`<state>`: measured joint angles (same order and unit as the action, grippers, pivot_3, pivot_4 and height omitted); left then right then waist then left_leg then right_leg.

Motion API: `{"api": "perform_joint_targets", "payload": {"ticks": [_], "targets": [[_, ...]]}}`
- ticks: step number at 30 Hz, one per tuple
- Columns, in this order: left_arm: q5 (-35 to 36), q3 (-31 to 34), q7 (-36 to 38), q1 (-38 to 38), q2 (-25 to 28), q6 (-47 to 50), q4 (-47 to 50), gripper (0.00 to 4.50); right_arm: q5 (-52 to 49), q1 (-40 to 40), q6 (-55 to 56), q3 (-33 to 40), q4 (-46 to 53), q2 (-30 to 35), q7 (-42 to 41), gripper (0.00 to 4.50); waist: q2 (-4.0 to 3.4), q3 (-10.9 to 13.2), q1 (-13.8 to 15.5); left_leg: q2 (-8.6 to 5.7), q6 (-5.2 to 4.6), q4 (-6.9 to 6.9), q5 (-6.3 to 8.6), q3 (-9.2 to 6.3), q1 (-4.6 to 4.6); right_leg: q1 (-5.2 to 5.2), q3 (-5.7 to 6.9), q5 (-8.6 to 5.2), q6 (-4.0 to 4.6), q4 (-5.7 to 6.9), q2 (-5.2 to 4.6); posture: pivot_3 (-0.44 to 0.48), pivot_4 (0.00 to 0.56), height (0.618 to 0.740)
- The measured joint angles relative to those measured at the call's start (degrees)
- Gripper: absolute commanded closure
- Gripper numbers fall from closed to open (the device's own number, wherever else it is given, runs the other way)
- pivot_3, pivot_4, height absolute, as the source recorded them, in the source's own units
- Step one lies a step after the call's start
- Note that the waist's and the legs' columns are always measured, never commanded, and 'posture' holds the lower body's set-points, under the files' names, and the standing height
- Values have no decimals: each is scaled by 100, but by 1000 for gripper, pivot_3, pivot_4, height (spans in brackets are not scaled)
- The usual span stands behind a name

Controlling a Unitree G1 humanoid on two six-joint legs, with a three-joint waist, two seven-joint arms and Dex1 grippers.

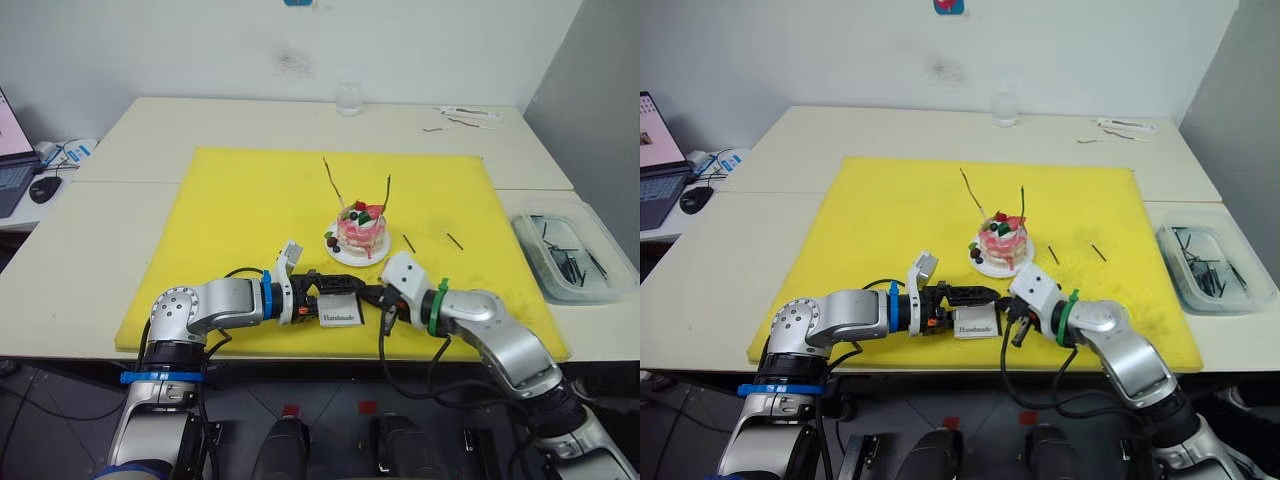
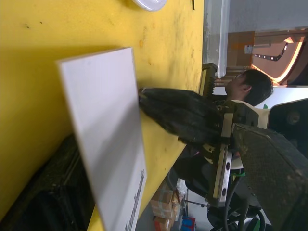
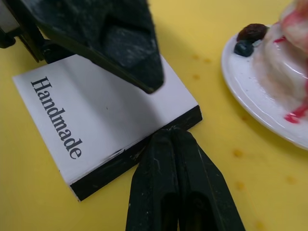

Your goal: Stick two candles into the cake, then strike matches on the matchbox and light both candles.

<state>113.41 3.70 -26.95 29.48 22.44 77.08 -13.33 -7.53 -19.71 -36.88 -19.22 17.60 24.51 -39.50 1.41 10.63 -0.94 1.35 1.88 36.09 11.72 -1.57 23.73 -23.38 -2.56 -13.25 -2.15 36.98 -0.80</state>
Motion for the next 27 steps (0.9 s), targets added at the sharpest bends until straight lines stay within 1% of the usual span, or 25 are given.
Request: {"api": "perform_joint_targets", "payload": {"ticks": [5, 9, 11, 13, 14, 16, 21, 24, 25, 27], "targets": [[0, 7, -4, -17, 0, -6, 13, 0, -26, 2, -8, 29, -4, 13, 75, 4461, 0, 0, 0, 1, 0, 0, 0, -1, -1, 0, 2, 0, 0, 2, 1, 0, 150, 740], [0, 5, -4, -60, 0, -20, 95, 0, 7, 9, 68, 215, -42, 127, 151, 4461, 0, 0, -1, 1, 0, -1, 0, 0, 0, 0, 1, 0, 1, 0, 0, 0, 150, 740], [0, -3, -7, -87, 11, -27, 142, 395, 134, 9, 239, 299, -106, 279, 242, 4500, 0, 0, -1, 0, 0, -2, 0, 0, 1, 0, 1, -1, 1, -2, 0, 0, 150, 740], [1, -31, -40, -172, 50, -66, 189, 871, 188, 14, 339, 558, -141, 421, 335, 4500, 0, 0, -1, 0, 0, -3, 0, 5, 1, -2, -2, -1, 1, -3, -1, 0, 150, 740], [2, -55, -76, -210, 72, -122, 192, 1216, 186, 13, 366, 730, -142, 476, 365, 4500, 0, 0, 0, 1, 0, -3, 0, 4, 1, -2, -1, -1, 1, -3, -1, 0, 150, 740], [-1, -60, -143, -244, 114, -155, 194, 1853, 179, 21, 372, 848, -117, 488, 383, 4500, 0, 0, -9, 4, 0, -6, 0, 4, 0, -3, 0, -2, 2, -2, 1, 0, 150, 740], [-14, -82, -234, -296, 146, -174, 193, 3320, 150, 127, 186, 885, 197, 484, 390, 4500, 0, 0, -21, 6, 0, -7, 0, 4, 0, -6, 1, -2, 2, -1, 4, 0, 150, 740], [-17, -100, -231, -296, 151, -142, 194, 4331, 89, 186, 43, 916, 405, 484, 411, 4500, 0, 0, -23, 5, 0, -6, 0, 5, 1, -6, 0, -2, 2, -2, 2, 0, 150, 740], [-15, -99, -225, -295, 166, -137, 194, 4469, 52, 235, -4, 929, 484, 486, 409, 4500, 0, 0, -23, 6, 0, -6, 0, 5, 0, -6, 1, -2, 2, -2, 3, 0, 150, 740], [-13, -90, -159, -292, 231, -109, 194, 4469, -143, 388, -219, 1074, 800, 562, 342, 4500, 0, 0, -28, 7, 0, -8, 0, 5, 1, -10, 1, -2, 3, 0, 3, 0, 150, 740]]}}
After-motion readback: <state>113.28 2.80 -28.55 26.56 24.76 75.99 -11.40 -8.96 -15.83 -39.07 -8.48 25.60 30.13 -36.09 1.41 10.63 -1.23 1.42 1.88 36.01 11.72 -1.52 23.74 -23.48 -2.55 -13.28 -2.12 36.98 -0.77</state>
